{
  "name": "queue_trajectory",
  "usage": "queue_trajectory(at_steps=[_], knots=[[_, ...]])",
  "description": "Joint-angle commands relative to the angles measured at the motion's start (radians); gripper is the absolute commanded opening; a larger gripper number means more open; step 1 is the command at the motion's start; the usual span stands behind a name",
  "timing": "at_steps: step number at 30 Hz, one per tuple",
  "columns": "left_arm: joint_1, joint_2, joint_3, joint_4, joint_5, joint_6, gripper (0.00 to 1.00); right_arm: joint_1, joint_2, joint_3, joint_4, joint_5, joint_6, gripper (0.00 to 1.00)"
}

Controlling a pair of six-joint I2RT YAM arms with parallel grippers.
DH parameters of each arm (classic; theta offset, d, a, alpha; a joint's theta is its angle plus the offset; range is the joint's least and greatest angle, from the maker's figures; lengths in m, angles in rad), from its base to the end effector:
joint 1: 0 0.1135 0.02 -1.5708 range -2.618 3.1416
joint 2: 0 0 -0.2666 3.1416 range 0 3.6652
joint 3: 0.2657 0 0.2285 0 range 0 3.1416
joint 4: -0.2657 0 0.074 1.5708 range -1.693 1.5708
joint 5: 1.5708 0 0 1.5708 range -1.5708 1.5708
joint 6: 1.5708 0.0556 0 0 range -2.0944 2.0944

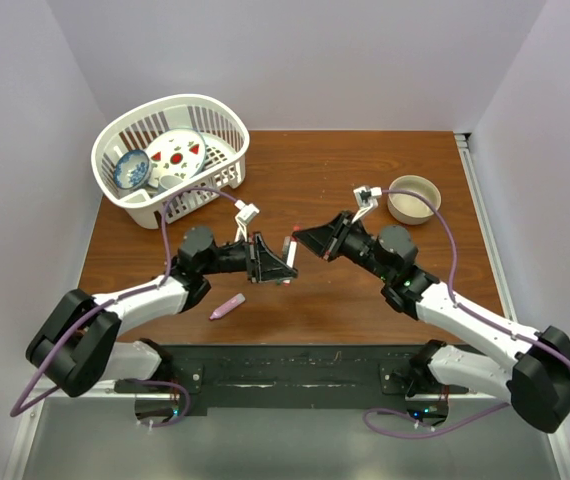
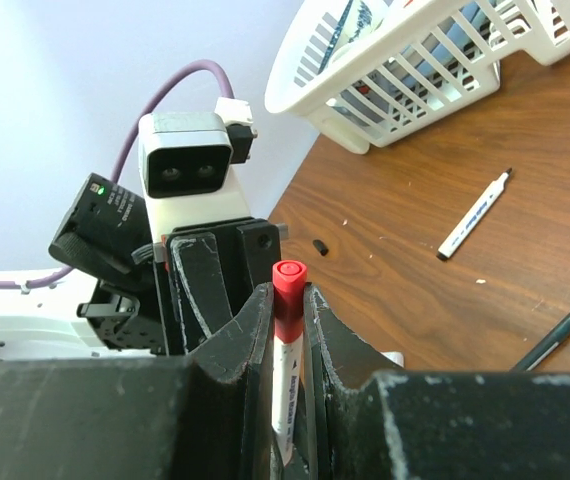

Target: Insert the pens into the pen caps

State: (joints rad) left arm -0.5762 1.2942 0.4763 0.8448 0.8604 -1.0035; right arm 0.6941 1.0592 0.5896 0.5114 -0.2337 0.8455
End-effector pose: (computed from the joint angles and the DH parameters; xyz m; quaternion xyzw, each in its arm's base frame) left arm 0.1883 -0.1726 0.2531 0.1576 0.6829 -0.6673 0.2518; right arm 0.1772 0.1642 0.3050 -0.0319 0.6918 0.5568 0.4585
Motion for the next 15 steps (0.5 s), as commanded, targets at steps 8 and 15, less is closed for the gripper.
queue_trajectory(at_steps=[8, 15], knots=[[0.013, -0.062, 0.074, 0.008, -0.046, 0.146, 0.00, 0.021, -0.094, 0.021, -0.096, -0.007, 0.055, 0.40], [0.013, -0.136, 0.039, -0.007, -0.001, 0.169, 0.00, 0.021, -0.077, 0.130, -0.181, 0.005, -0.017, 0.66]])
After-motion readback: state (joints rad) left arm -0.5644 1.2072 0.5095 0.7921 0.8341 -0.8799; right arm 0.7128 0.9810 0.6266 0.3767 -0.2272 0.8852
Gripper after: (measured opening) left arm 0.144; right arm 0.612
